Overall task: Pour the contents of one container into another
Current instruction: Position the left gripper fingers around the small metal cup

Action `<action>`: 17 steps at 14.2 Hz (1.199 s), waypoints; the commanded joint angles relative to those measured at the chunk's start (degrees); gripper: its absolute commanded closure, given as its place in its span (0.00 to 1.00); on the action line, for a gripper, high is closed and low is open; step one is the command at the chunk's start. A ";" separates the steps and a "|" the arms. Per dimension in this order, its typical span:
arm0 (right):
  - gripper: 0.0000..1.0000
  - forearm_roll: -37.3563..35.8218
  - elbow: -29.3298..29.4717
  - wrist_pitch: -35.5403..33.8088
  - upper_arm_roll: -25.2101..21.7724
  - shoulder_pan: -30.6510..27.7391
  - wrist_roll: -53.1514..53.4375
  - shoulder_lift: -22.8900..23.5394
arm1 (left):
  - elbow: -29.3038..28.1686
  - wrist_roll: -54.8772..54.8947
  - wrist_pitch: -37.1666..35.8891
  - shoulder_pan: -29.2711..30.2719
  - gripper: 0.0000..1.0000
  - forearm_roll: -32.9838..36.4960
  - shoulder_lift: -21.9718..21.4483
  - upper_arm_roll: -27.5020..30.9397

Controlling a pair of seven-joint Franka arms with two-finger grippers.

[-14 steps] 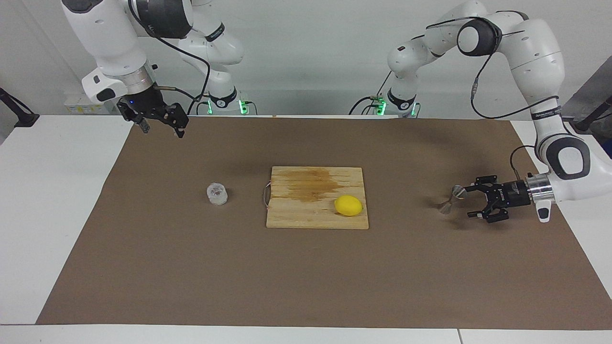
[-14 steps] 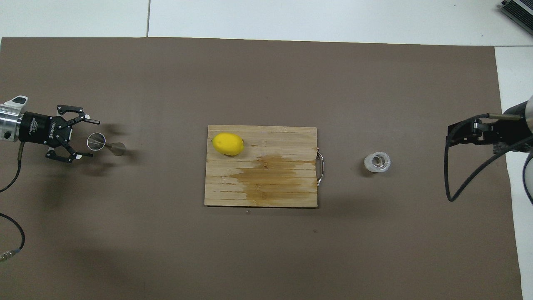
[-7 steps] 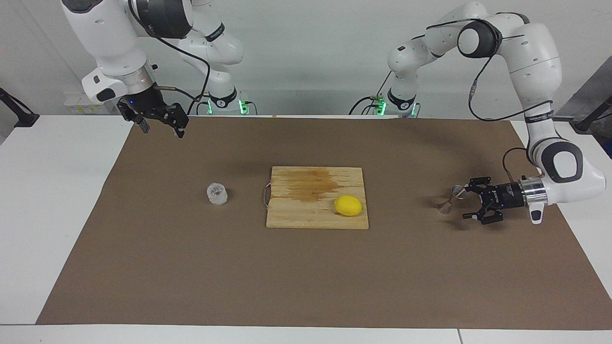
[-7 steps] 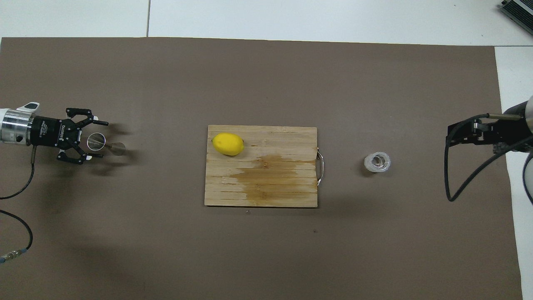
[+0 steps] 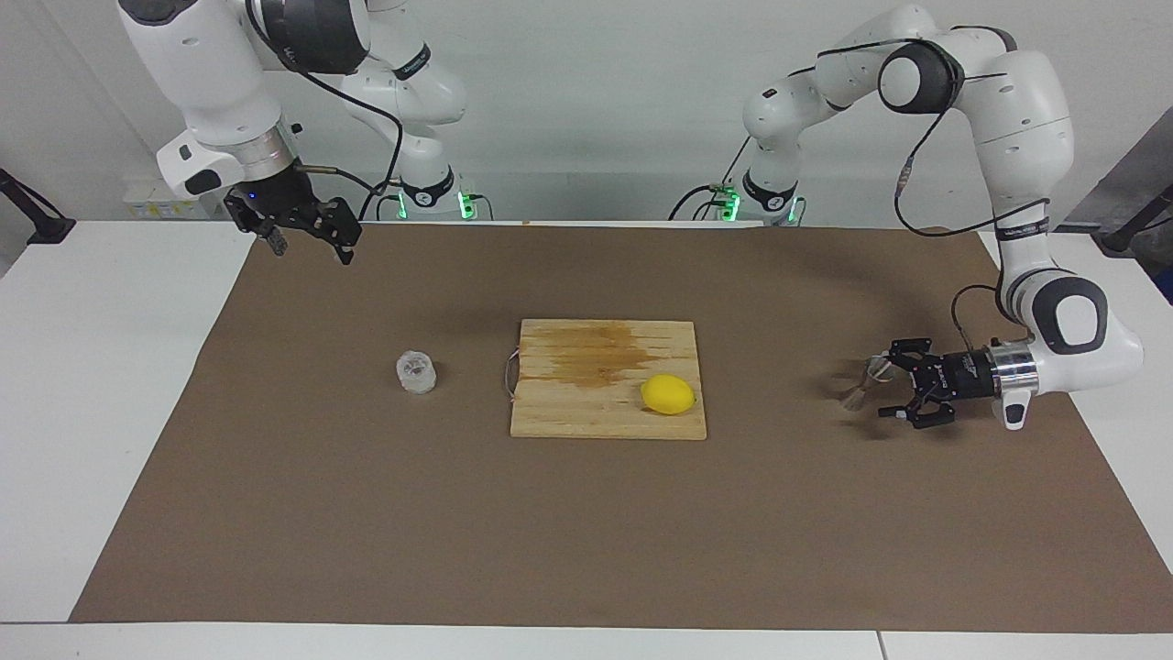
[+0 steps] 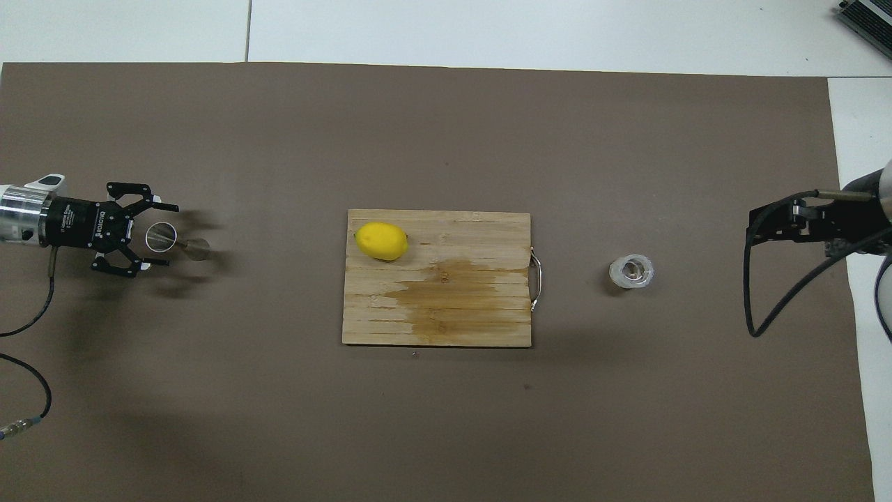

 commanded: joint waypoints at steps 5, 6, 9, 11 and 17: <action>0.00 1.10 -1.41 0.16 0.16 -0.59 -0.90 -1.36 | -0.62 4.30 -3.44 1.93 0.00 -1.69 0.41 -0.61; 0.00 1.10 -1.41 0.16 0.16 -0.59 -0.90 -1.36 | -0.62 4.65 -3.70 1.93 0.00 -1.77 0.59 -0.61; 0.00 1.10 -1.41 0.16 0.16 -0.59 -0.90 -1.36 | -0.70 5.10 -4.06 1.84 0.00 -1.86 1.03 -0.61; 0.00 1.10 -1.41 0.16 0.16 -0.59 -0.90 -1.36 | -0.70 5.10 -4.06 1.84 0.00 -1.95 1.29 -0.69; 0.00 1.10 -1.41 0.16 0.16 -0.59 -0.90 -1.36 | -0.70 6.15 -5.90 2.37 0.05 -2.48 1.38 -0.78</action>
